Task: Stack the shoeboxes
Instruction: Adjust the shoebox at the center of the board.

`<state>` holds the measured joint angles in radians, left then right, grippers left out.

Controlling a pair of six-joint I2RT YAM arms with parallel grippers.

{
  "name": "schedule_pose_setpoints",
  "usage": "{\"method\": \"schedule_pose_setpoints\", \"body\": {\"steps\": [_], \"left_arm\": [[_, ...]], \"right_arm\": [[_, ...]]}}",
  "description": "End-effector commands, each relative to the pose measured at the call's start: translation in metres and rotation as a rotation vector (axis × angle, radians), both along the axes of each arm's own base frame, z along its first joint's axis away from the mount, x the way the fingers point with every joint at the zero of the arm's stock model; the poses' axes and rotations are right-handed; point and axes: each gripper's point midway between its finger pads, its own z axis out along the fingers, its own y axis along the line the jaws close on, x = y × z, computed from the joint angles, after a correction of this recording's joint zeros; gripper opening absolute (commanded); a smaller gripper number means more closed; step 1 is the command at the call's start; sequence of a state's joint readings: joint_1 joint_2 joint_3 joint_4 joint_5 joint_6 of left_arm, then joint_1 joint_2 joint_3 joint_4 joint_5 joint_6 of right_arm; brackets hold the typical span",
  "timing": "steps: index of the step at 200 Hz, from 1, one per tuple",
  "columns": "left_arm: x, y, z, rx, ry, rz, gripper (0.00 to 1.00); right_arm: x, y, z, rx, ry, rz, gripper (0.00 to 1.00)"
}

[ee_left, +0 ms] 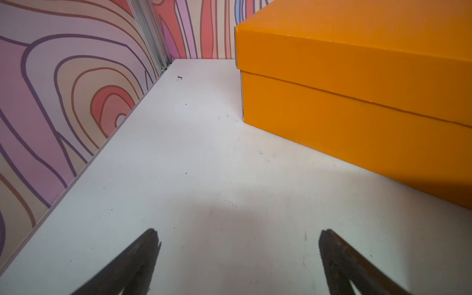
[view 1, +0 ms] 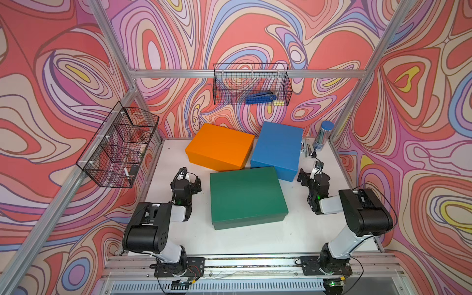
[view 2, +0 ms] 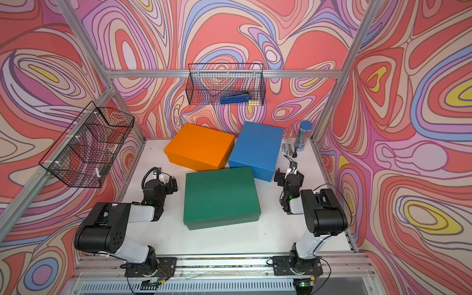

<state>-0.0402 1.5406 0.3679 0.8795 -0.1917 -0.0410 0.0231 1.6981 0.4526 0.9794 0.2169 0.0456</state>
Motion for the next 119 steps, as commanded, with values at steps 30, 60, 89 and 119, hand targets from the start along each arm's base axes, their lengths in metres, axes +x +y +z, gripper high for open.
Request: {"method": "schedule_pose_setpoints", "body": {"steps": [30,60,89,119], "left_arm": [[0.0022,0.0007,0.0062,0.006,-0.03,0.006,1.0],[0.0021,0.0007,0.0063,0.006,-0.03,0.006,1.0],[0.0025,0.0005,0.0063,0.006,-0.027,0.005,1.0],[0.0033,0.0002,0.0058,0.009,-0.021,0.001,1.0]], "right_arm": [[0.0016,0.0037,-0.0015,0.0,0.003,0.011,0.98],[0.0016,0.0035,-0.002,0.001,0.003,0.011,0.98],[0.0021,0.0041,-0.0017,0.0,0.003,0.013,0.98],[0.0017,0.0036,-0.0029,0.002,0.008,0.011,0.98]]}}
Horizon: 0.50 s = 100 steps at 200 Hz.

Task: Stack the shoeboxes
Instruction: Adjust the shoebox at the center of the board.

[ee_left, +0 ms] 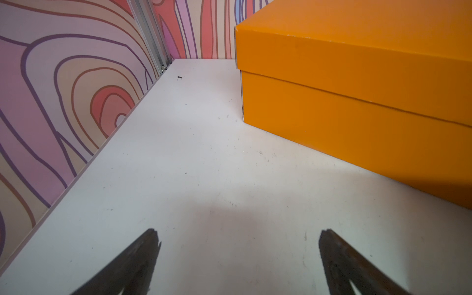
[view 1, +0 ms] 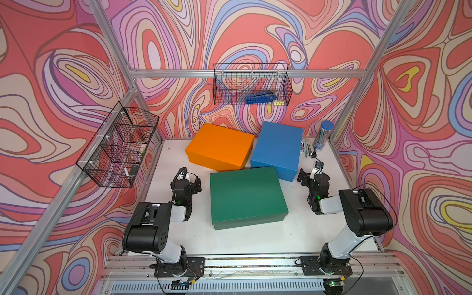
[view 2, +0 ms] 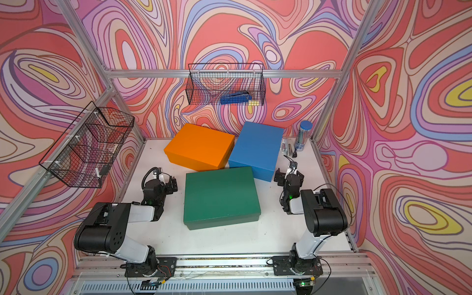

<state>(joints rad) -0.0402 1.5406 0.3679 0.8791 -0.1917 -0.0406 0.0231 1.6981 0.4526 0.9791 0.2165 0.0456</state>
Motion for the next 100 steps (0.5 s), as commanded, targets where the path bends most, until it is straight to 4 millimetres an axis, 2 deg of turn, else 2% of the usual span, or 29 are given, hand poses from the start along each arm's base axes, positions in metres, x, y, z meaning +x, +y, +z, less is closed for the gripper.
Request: {"method": "schedule_pose_setpoints", "body": {"steps": [1,21,40,65,85,100], "left_arm": [[0.003,0.0,0.006,0.009,-0.022,0.001,1.0],[0.002,0.0,0.007,0.005,-0.028,0.0,1.0],[-0.003,0.007,0.016,-0.001,-0.045,0.045,1.0],[-0.009,0.002,0.034,0.004,-0.076,0.005,1.0],[-0.015,0.002,0.057,-0.001,-0.089,0.007,1.0],[-0.022,0.001,0.077,-0.032,-0.084,0.011,1.0]], "right_arm": [[0.002,0.004,-0.003,0.002,0.006,0.011,0.98],[0.002,0.004,-0.002,0.002,0.002,0.012,0.98],[-0.004,-0.009,0.002,0.014,-0.008,-0.07,0.98],[-0.009,-0.007,0.01,0.007,-0.042,-0.048,0.98],[-0.012,-0.007,0.026,0.004,-0.046,-0.056,0.98],[-0.009,-0.009,0.05,-0.005,-0.017,-0.065,0.98]]}}
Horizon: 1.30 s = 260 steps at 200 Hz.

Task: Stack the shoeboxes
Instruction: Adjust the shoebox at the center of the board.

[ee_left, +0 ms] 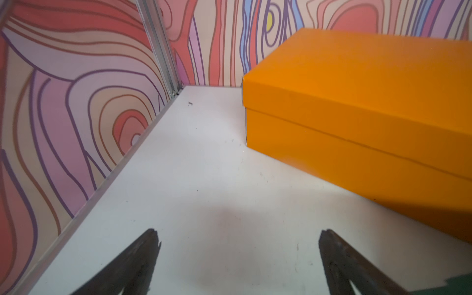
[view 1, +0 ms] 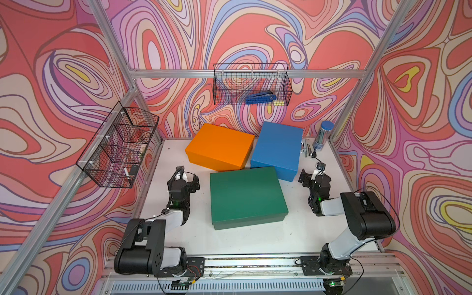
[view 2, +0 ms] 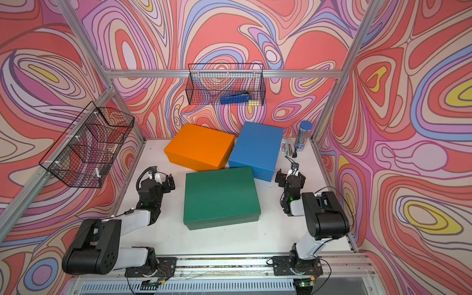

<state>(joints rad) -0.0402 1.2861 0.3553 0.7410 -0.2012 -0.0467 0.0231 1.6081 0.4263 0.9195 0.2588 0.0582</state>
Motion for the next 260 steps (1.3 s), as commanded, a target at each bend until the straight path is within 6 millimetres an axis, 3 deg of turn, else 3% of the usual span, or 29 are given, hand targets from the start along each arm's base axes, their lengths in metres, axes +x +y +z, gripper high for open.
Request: {"method": "schedule_pose_setpoints", "body": {"steps": [1,17,20,27,43,59,100,137,182,229,260], "left_arm": [[-0.008,-0.001,0.023,-0.029,0.023,0.0,1.0],[-0.016,-0.011,0.039,-0.071,0.082,-0.049,1.0],[-0.014,-0.014,0.054,-0.081,0.068,-0.061,1.0],[-0.018,-0.02,0.063,-0.104,0.089,-0.091,1.0],[-0.032,-0.032,0.071,-0.181,0.173,-0.136,1.0],[-0.045,-0.046,0.074,-0.252,0.248,-0.187,1.0],[-0.072,-0.076,0.05,-0.46,0.458,-0.225,1.0],[-0.087,-0.102,0.025,-0.557,0.651,-0.235,1.0],[-0.098,-0.127,0.01,-0.62,0.721,-0.282,1.0],[-0.1,-0.158,-0.002,-0.61,0.787,-0.384,1.0],[-0.096,-0.168,-0.002,-0.601,0.798,-0.415,1.0]], "right_arm": [[0.003,-0.001,0.039,-0.008,-0.006,-0.018,0.98],[0.007,0.007,0.058,-0.012,0.117,0.033,0.98],[0.008,0.009,0.064,-0.009,0.134,0.043,0.98],[0.006,0.014,0.069,0.007,0.197,0.071,0.98],[0.001,0.033,0.081,0.073,0.298,0.164,0.98],[-0.007,0.065,0.084,0.167,0.387,0.324,0.94],[-0.035,0.131,0.077,0.381,0.516,0.552,0.92],[-0.059,0.177,0.063,0.425,0.62,0.655,0.92],[-0.075,0.191,0.03,0.485,0.727,0.625,0.98],[-0.089,0.208,0.015,0.531,0.78,0.651,0.98],[-0.107,0.217,0.014,0.604,0.799,0.676,0.98]]}}
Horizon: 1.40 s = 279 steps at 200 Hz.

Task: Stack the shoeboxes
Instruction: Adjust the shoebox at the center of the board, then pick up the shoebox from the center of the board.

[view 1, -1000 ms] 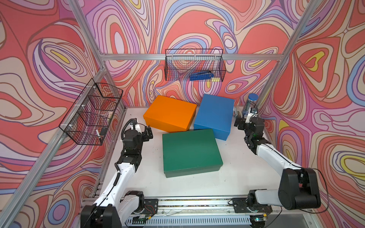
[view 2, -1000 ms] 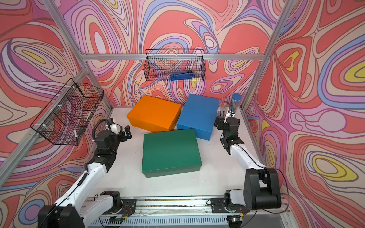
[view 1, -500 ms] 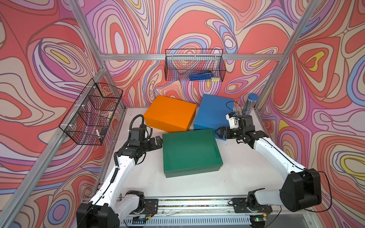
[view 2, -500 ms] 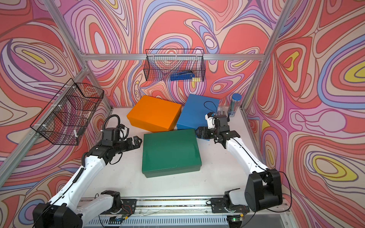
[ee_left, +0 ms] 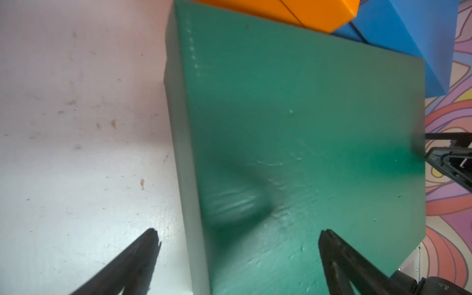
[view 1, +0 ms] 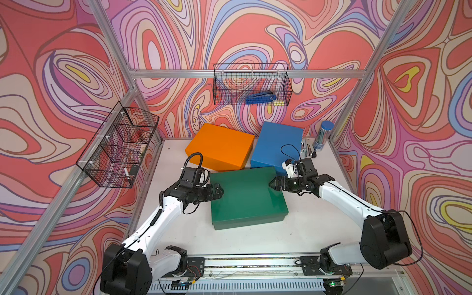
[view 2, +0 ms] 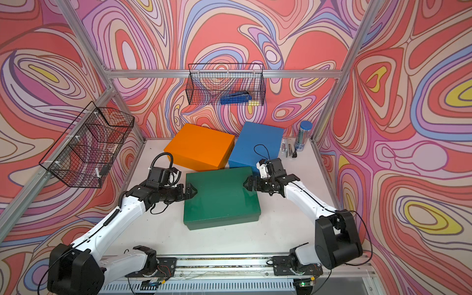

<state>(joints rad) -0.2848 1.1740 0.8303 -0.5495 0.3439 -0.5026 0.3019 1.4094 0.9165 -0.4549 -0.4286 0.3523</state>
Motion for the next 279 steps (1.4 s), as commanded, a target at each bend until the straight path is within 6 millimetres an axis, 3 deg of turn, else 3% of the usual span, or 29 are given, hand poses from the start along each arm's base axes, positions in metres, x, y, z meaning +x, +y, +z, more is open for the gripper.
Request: {"method": "schedule_pose_setpoints", "body": {"steps": [1,39,103,129,156,185,225,250,279], "left_arm": [[0.003,-0.009,0.005,-0.025,-0.003,-0.018,1.0],[0.007,-0.026,0.003,-0.028,0.003,-0.077,1.0],[0.015,-0.05,0.002,-0.006,-0.004,-0.152,1.0],[0.021,-0.053,0.002,0.007,-0.005,-0.162,1.0],[0.021,-0.044,0.002,0.061,0.001,-0.138,1.0],[0.02,-0.015,0.012,0.19,-0.052,-0.075,1.0],[0.025,0.011,0.052,0.287,-0.158,-0.033,1.0],[0.044,0.028,0.078,0.297,-0.229,0.008,1.0],[0.086,0.054,0.096,0.309,-0.272,0.064,1.0]], "right_arm": [[-0.015,0.009,0.001,0.063,0.036,0.0,0.98],[-0.038,0.01,-0.002,0.084,0.082,-0.013,0.97],[-0.054,0.011,0.001,0.103,0.112,-0.035,0.93],[-0.062,0.009,-0.005,0.091,0.14,-0.049,0.93],[-0.058,-0.008,-0.005,0.002,0.107,-0.096,0.97],[-0.049,-0.027,0.013,-0.08,0.03,-0.169,0.98],[-0.03,-0.037,0.06,-0.137,-0.076,-0.197,0.98],[0.003,-0.009,0.096,-0.042,-0.148,-0.146,0.98],[0.053,0.025,0.109,0.003,-0.193,-0.135,0.98]]}}
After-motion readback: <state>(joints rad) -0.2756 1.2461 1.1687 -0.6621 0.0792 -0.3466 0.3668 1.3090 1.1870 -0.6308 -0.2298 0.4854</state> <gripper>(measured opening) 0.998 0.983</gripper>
